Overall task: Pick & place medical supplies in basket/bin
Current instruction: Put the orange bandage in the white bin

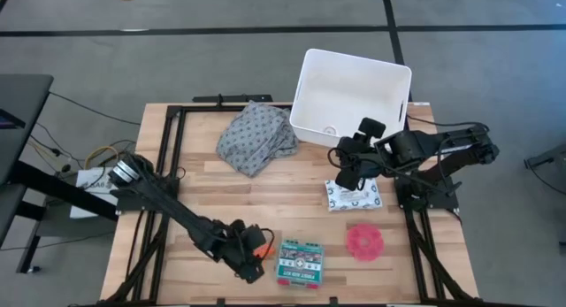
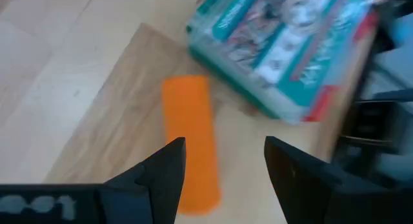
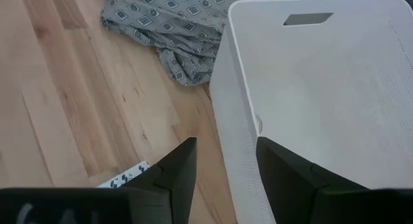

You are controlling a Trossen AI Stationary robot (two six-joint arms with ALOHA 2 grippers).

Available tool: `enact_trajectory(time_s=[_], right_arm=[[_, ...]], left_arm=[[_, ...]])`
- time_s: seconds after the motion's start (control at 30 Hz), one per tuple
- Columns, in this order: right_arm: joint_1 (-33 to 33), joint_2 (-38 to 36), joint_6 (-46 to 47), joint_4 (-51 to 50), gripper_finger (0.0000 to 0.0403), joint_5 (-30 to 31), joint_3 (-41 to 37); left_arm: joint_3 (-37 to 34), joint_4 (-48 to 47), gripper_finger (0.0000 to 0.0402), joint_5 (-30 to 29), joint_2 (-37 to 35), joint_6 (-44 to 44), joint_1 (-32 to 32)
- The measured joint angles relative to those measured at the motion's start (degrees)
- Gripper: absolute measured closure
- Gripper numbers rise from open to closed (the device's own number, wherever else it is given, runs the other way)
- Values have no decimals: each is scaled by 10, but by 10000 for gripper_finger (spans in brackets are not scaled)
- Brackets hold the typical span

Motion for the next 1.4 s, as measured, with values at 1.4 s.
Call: enact_trajectory(time_s=[1.4], right_arm=[[48, 0, 71, -74, 250, 0, 0]], left_arm=[[323, -263, 344, -251, 139, 120, 147]])
